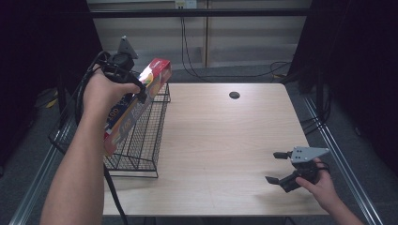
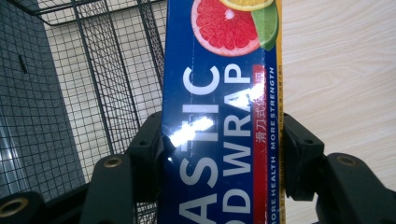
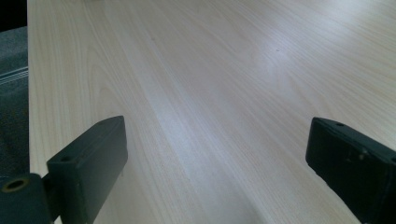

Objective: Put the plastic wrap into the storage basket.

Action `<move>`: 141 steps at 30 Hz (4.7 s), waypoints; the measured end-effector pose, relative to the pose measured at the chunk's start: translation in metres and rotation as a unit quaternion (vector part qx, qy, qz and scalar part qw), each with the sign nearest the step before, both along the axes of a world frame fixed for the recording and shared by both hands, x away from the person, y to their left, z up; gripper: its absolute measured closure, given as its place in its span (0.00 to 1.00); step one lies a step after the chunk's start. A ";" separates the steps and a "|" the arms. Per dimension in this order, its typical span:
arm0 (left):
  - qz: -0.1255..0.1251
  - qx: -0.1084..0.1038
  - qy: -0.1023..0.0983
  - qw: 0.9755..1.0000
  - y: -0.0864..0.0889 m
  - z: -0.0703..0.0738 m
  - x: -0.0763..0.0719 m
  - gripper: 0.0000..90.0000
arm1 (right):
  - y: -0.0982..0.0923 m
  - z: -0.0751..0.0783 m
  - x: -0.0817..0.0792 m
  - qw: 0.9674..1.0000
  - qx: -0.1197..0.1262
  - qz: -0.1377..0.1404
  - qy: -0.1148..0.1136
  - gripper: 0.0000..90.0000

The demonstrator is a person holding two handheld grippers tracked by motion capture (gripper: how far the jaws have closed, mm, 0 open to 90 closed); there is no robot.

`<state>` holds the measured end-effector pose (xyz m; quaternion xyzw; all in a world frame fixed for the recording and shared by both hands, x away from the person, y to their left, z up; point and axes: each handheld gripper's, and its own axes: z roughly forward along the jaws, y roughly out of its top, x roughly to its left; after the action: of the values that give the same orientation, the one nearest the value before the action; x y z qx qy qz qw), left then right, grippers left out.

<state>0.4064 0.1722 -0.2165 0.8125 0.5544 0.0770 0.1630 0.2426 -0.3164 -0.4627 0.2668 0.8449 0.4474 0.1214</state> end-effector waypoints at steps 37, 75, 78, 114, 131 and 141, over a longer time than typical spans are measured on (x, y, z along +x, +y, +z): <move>0.078 0.022 0.003 0.997 0.054 -0.007 -0.004 0.48 | 0.001 0.001 -0.001 1.000 0.000 -0.002 -0.005 0.06; 0.161 0.016 0.006 0.987 0.083 -0.028 -0.003 0.48 | 0.002 0.001 -0.001 1.000 0.000 -0.001 -0.005 0.06; 0.164 0.019 0.009 0.986 0.084 -0.030 -0.002 0.48 | 0.001 0.002 -0.001 1.000 0.002 -0.001 -0.006 0.06; 0.196 0.039 0.013 0.980 0.093 -0.052 0.007 0.47 | 0.002 0.001 -0.002 1.000 0.002 0.000 -0.006 0.06; 0.201 0.032 0.026 0.979 0.092 -0.063 0.010 0.47 | 0.003 0.000 -0.002 1.000 0.001 0.003 0.000 0.06; 0.209 0.031 0.033 0.977 0.097 -0.067 0.013 0.46 | 0.001 0.000 -0.003 1.000 -0.001 -0.001 -0.001 0.06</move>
<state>0.4191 0.2693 -0.2840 0.6852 0.7147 0.0995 0.0994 0.2397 -0.3154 -0.4630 0.2673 0.8449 0.4466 0.1233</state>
